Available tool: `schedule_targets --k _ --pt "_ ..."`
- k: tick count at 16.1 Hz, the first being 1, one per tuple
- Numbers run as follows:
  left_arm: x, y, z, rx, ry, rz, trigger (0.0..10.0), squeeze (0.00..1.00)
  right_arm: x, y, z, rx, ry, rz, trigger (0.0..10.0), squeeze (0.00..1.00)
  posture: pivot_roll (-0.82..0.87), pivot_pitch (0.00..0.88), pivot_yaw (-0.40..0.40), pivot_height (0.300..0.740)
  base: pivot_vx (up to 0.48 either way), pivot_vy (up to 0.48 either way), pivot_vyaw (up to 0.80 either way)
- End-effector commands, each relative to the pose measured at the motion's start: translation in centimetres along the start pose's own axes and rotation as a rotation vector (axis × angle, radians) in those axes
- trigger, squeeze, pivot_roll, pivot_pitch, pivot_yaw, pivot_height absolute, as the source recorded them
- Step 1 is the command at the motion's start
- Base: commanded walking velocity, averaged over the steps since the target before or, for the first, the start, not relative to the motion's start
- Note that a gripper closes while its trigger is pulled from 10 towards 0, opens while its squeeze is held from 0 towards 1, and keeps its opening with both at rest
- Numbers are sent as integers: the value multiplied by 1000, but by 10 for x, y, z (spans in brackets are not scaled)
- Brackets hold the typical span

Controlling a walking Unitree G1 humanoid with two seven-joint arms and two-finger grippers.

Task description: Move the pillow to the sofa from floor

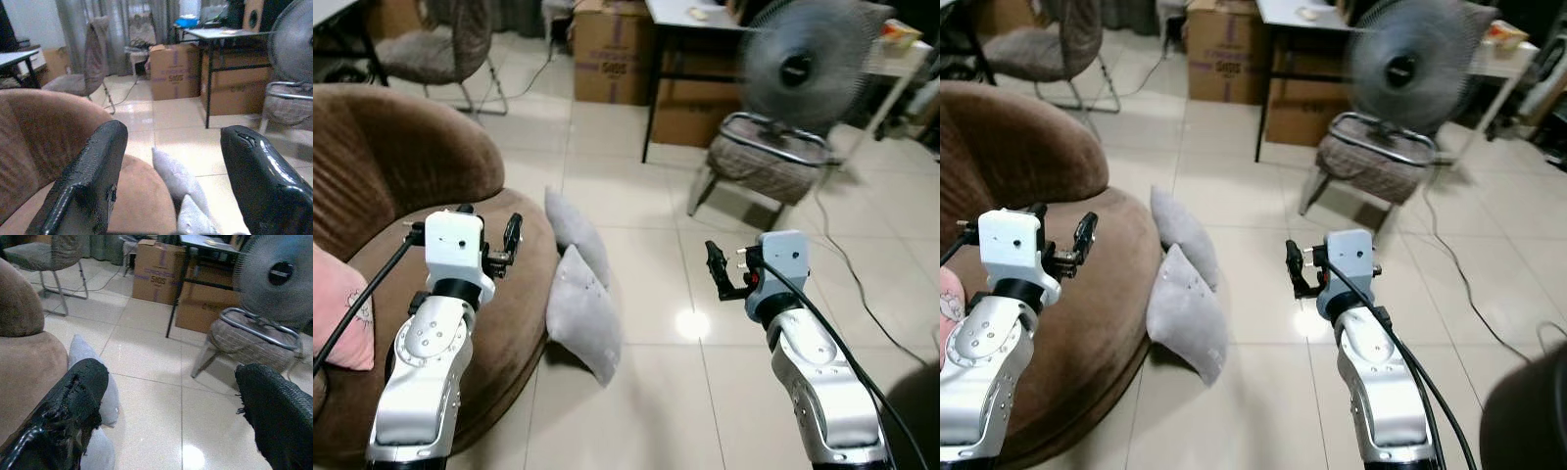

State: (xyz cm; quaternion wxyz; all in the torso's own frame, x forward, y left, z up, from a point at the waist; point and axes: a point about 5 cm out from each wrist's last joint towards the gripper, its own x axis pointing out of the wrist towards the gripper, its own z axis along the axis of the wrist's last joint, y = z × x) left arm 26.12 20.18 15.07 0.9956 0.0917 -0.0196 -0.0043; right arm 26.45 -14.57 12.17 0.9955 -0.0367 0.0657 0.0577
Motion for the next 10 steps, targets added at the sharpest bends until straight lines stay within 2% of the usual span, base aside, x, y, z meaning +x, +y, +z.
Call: schedule_targets --k 1,2,6,10 --pt "1 -2 2 0 -12 -12 10000 0 1 -4 0 -19 3 -12 10000 0 39 0 -77 740 428 0 0" --pt "1 -2 2 0 -12 -13 10000 0 1 -3 -1 -15 7 -10 10000 0 39 0 -77 740 428 0 0" --pt "1 -2 1 5 -8 -21 10000 0 1 -2 -1 -9 3 -8 10000 0 36 0 -69 740 427 0 -702" --pt "2 0 0 11 -5 -18 10000 0 1 -1 0 -6 -8 6 10000 0 34 0 -66 740 421 0 0"
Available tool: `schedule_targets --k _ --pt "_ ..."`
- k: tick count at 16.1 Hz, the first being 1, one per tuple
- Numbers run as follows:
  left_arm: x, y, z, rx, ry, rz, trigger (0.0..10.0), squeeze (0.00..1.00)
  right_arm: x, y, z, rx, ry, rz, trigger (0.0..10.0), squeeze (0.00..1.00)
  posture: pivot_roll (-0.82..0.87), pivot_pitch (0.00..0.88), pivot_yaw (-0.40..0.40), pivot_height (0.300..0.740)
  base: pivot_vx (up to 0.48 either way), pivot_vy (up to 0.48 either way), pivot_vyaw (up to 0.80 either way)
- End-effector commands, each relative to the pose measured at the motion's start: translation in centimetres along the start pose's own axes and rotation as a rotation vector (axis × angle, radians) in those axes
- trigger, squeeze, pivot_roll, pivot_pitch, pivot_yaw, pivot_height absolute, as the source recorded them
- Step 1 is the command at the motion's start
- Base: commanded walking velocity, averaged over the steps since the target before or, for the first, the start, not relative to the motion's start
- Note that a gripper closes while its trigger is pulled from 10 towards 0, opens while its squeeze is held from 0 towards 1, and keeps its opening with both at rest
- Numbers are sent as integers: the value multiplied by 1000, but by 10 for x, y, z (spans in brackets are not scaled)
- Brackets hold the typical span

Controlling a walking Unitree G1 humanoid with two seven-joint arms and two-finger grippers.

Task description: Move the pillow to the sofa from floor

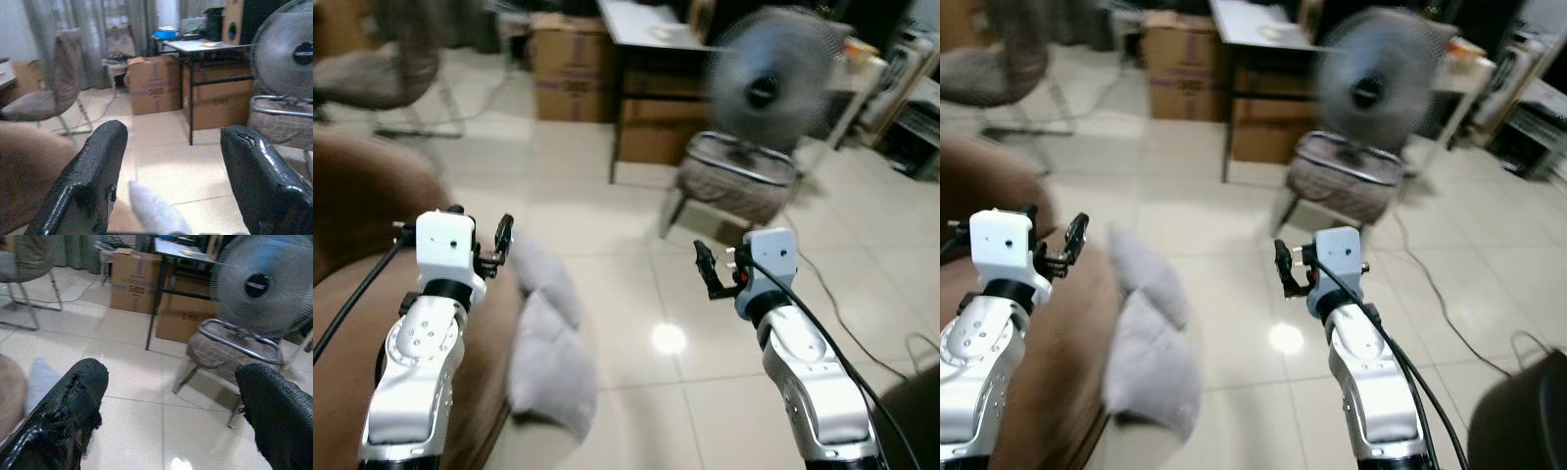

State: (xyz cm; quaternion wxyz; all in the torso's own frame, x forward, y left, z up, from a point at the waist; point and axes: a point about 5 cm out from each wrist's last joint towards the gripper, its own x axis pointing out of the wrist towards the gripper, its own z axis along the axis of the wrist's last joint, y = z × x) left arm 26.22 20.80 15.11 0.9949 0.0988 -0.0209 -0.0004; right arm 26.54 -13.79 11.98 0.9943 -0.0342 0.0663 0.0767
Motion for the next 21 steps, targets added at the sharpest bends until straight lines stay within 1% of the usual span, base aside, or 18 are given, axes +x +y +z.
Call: schedule_targets --k 1,6,9,13,21 --pt "1 -5 1 -2 -2 -24 10000 0 -1 -8 2 -13 -11 -22 10000 0 35 0 -66 740 412 0 0" --pt "1 -5 0 1 0 -28 10000 0 -2 -8 1 -2 -5 -17 10000 0 36 0 -68 740 394 0 0" --pt "1 -9 -1 -10 4 -38 10000 0 -3 -10 -1 0 1 -31 10000 0 31 0 -62 736 0 0 0" --pt "-2 -10 -6 19 15 -53 10000 0 -5 -11 -2 -6 -8 -29 10000 0 31 0 -63 691 0 0 0" --pt "-2 -15 -8 14 11 -69 10000 0 -5 -12 -5 11 0 -11 10000 0 35 0 -69 611 0 0 0"
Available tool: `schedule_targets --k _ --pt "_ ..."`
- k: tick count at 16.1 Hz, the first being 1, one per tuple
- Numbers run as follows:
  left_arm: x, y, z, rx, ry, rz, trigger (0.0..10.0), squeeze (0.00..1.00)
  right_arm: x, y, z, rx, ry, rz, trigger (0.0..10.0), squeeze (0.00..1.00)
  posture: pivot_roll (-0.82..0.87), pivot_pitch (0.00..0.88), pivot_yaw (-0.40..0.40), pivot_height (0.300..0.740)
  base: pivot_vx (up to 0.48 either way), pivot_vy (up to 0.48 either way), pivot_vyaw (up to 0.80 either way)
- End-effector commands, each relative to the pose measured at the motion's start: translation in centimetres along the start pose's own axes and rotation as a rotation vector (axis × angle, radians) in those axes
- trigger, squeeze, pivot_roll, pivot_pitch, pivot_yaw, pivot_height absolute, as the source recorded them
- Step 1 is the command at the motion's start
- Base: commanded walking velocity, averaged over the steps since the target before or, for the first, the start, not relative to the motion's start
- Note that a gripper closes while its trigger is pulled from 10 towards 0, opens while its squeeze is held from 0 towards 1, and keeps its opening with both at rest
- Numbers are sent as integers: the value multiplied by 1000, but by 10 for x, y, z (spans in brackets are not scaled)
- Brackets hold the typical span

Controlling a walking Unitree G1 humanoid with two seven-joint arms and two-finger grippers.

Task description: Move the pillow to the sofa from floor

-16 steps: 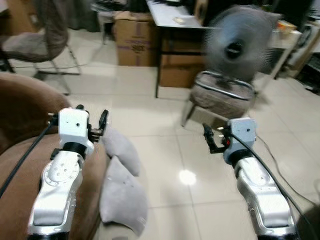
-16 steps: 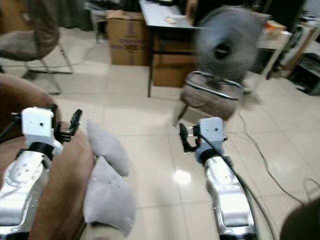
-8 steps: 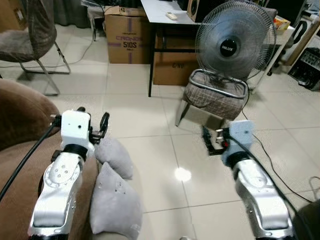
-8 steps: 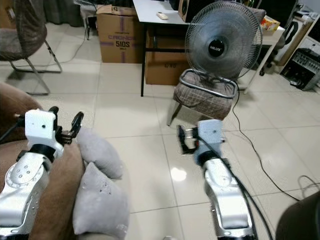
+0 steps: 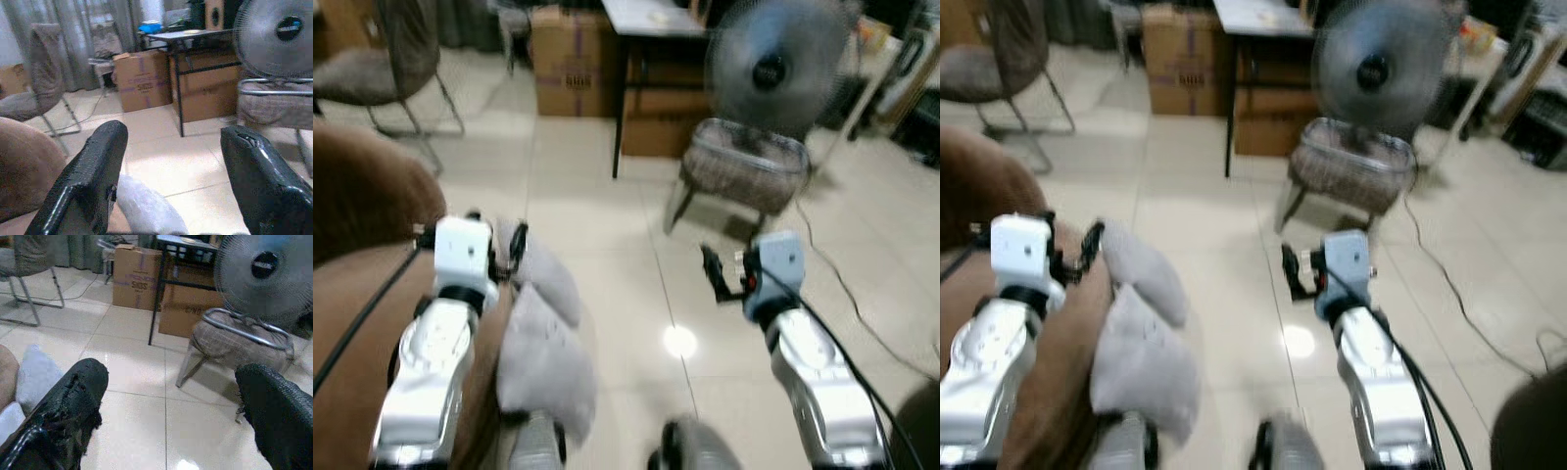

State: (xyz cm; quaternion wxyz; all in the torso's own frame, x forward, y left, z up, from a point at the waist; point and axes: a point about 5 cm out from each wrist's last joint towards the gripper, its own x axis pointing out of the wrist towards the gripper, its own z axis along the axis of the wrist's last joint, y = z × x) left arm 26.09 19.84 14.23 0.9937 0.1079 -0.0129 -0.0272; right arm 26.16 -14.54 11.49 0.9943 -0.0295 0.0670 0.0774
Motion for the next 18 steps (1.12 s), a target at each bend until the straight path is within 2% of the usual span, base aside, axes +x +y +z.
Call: schedule_targets --k 1,7,11,14,18 --pt "0 -4 -2 1 4 -17 10000 0 -1 -5 0 4 -2 -12 10000 0 37 0 -69 611 0 0 0" --pt "2 -5 -1 7 -4 -36 10000 0 -3 -7 -5 5 7 -24 10000 0 37 0 -67 611 0 0 0" --pt "5 -7 -3 17 2 -50 10000 0 -4 -10 -8 5 14 -39 10000 0 32 0 -58 611 0 427 -692" --pt "6 -9 -2 -8 -4 -43 10000 0 -4 -12 -8 1 14 -53 10000 0 31 0 -59 611 0 0 0" --pt "7 -11 -2 11 -13 -59 10000 0 -4 -12 -8 -2 10 -50 10000 0 30 0 -60 611 0 0 0"
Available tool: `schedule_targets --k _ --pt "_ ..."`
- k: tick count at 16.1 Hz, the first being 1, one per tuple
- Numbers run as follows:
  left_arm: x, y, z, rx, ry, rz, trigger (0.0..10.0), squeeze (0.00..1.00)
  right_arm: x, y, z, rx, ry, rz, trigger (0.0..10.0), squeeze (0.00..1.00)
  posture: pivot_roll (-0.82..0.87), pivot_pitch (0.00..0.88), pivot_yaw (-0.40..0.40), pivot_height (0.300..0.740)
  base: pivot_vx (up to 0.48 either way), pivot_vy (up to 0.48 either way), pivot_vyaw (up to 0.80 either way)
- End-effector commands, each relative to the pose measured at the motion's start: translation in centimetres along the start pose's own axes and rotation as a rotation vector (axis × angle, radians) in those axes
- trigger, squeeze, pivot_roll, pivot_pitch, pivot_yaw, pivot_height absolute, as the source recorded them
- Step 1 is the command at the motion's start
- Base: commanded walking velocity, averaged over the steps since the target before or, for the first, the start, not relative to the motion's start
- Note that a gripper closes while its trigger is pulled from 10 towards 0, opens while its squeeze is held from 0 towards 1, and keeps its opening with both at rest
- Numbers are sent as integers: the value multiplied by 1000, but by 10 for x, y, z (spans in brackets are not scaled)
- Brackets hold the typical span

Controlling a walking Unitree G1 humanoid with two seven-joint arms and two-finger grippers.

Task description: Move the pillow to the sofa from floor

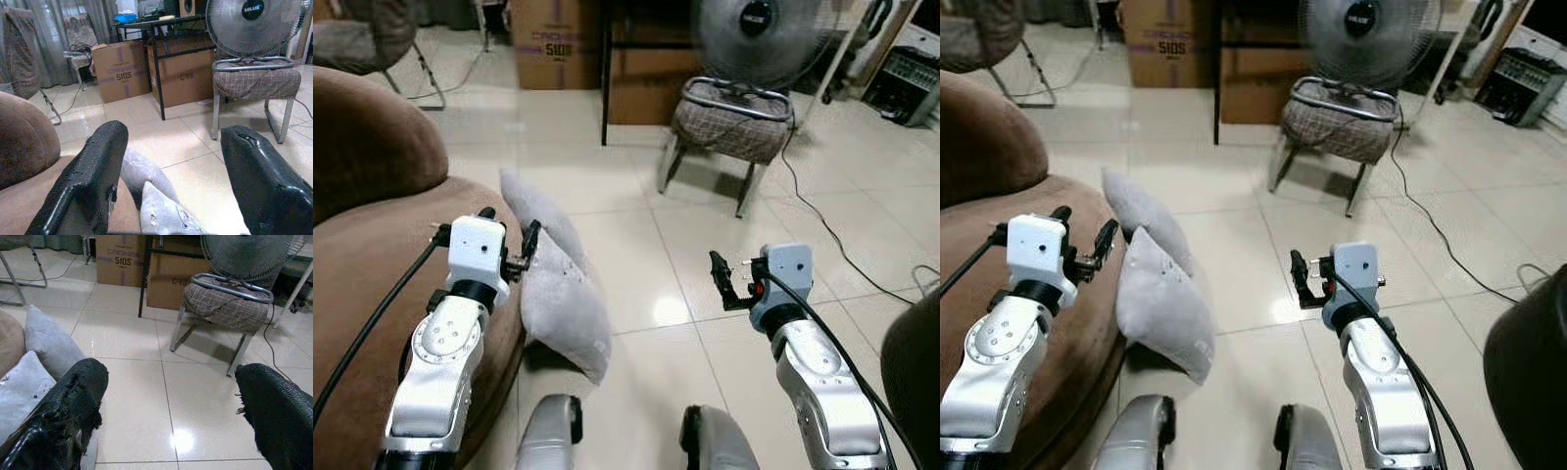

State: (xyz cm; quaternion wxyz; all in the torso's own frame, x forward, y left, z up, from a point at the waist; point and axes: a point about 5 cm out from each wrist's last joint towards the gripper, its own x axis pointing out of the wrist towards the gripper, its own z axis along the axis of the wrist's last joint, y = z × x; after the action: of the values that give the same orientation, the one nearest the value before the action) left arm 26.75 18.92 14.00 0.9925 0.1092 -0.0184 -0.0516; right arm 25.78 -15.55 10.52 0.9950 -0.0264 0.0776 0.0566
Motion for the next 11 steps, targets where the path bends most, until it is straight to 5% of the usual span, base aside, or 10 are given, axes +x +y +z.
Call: schedule_targets --k 1,5,11 --pt "0 -2 -1 7 1 -14 10000 0 1 -3 3 -9 -12 -9 10000 0 31 0 -62 611 0 0 0" --pt "0 -2 -1 7 -4 -18 10000 0 2 -3 3 -20 -12 -3 10000 0 31 0 -62 611 218 0 -575" --pt "0 1 -2 14 2 -5 10000 0 5 -1 5 -17 -14 15 10000 0 35 0 -68 611 356 0 0"
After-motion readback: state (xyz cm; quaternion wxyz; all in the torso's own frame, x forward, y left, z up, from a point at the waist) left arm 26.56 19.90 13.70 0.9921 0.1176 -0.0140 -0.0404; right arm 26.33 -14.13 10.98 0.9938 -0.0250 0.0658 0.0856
